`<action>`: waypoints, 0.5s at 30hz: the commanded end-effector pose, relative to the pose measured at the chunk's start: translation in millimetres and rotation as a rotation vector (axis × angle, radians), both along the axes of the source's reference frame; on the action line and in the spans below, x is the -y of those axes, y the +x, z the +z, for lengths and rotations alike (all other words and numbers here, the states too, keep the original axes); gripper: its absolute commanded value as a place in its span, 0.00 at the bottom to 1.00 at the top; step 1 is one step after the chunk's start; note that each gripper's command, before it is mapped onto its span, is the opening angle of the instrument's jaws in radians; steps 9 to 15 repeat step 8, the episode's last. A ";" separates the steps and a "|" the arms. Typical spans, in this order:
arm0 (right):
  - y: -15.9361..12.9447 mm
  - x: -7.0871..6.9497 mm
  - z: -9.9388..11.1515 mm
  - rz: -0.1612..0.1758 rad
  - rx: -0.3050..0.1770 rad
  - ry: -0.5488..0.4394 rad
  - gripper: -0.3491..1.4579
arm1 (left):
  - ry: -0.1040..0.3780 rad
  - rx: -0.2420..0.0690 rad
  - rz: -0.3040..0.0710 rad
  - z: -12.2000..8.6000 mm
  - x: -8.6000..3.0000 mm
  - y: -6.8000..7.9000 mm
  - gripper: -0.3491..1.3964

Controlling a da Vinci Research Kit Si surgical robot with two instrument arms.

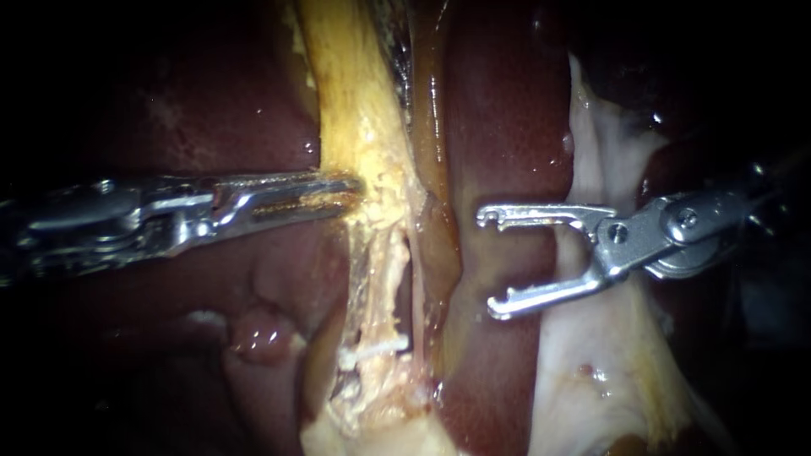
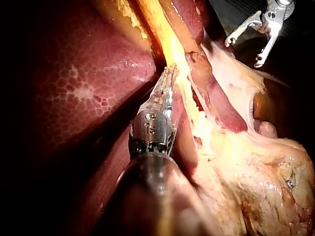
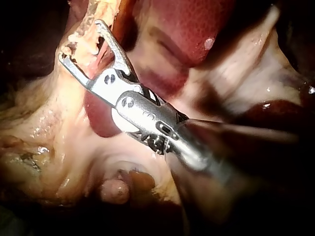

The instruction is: Going back first clip left tube

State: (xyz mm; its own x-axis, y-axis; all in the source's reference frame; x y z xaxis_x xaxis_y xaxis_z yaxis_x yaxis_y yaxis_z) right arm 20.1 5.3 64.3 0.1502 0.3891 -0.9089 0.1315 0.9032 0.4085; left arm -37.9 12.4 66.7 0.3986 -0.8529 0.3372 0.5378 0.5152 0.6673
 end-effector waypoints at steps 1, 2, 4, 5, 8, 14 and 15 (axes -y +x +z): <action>0.0 -0.1 -0.1 0.001 -0.001 0.001 0.52 | 0.000 0.000 0.001 0.0 0.0 0.0 0.00; 0.0 -0.1 -0.1 0.001 -0.001 0.001 0.52 | 0.000 0.000 0.001 0.0 0.0 0.0 0.00; 0.0 -0.1 -0.1 0.001 0.000 0.001 0.52 | 0.000 0.000 0.001 0.0 0.0 0.0 0.00; 0.0 -0.1 -0.1 0.001 0.000 0.001 0.52 | 0.000 0.000 0.001 0.0 0.0 0.0 0.00; 0.0 -0.1 -0.1 0.001 -0.001 -0.005 0.52 | 0.000 0.000 0.001 0.0 0.0 0.0 0.00; 0.0 -0.1 -0.1 0.001 -0.001 -0.005 0.52 | 0.000 0.000 0.001 0.0 0.0 0.0 0.00; 0.0 -0.1 -0.1 0.001 -0.001 -0.005 0.52 | 0.000 0.000 0.001 0.0 0.0 0.0 0.00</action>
